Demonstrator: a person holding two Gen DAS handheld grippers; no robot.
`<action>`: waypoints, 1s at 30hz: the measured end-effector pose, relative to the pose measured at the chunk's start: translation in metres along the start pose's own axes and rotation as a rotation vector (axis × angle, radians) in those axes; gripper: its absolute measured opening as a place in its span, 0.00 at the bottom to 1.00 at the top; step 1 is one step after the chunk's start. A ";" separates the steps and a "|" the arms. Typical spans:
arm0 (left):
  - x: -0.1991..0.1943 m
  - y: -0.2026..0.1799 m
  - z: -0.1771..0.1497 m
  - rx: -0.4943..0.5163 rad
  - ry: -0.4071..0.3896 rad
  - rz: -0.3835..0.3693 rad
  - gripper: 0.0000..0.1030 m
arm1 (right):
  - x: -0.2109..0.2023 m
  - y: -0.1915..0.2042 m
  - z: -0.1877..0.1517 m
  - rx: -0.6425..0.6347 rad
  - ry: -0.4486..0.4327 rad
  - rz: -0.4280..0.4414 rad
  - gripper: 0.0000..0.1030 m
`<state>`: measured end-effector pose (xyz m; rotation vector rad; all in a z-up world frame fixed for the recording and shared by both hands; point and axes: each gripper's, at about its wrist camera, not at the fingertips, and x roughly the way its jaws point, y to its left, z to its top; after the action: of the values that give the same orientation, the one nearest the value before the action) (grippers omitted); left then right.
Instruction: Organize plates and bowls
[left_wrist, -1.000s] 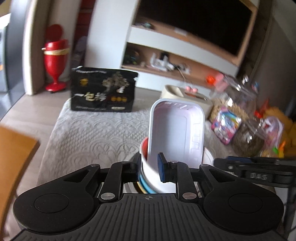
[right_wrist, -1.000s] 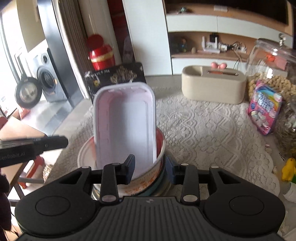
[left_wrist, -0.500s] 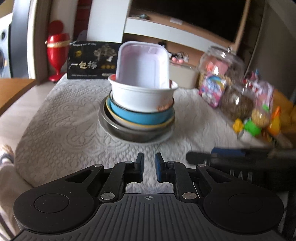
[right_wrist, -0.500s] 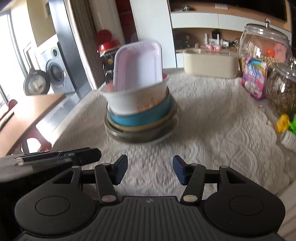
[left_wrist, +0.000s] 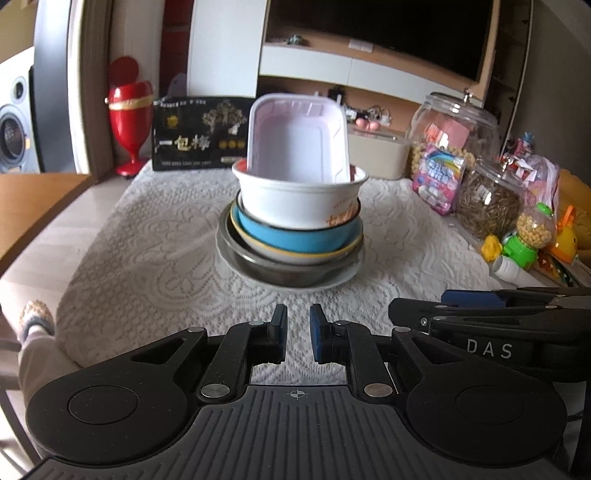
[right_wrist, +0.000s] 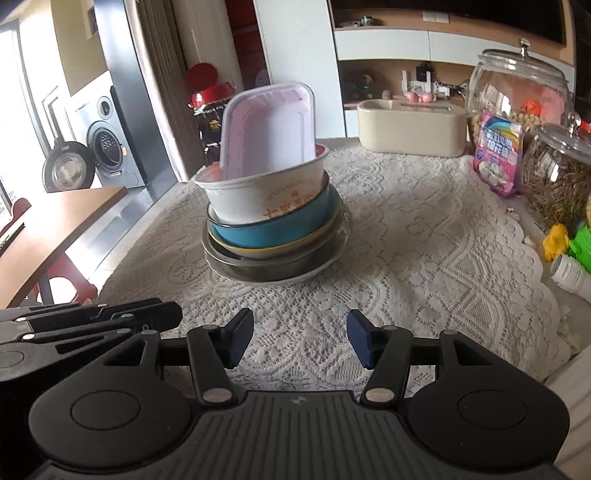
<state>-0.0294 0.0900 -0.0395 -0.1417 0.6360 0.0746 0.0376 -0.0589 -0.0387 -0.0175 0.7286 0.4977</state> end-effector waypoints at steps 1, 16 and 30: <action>-0.002 -0.001 0.000 0.005 -0.008 0.000 0.15 | -0.002 0.001 0.000 -0.005 -0.008 0.003 0.55; -0.004 -0.001 0.000 0.009 -0.007 -0.010 0.15 | -0.003 0.005 0.001 -0.020 -0.013 0.008 0.55; -0.005 -0.002 -0.001 0.011 -0.008 -0.012 0.15 | -0.001 0.004 0.000 -0.015 -0.002 0.015 0.56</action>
<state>-0.0336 0.0874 -0.0368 -0.1348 0.6276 0.0600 0.0355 -0.0552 -0.0373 -0.0257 0.7237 0.5178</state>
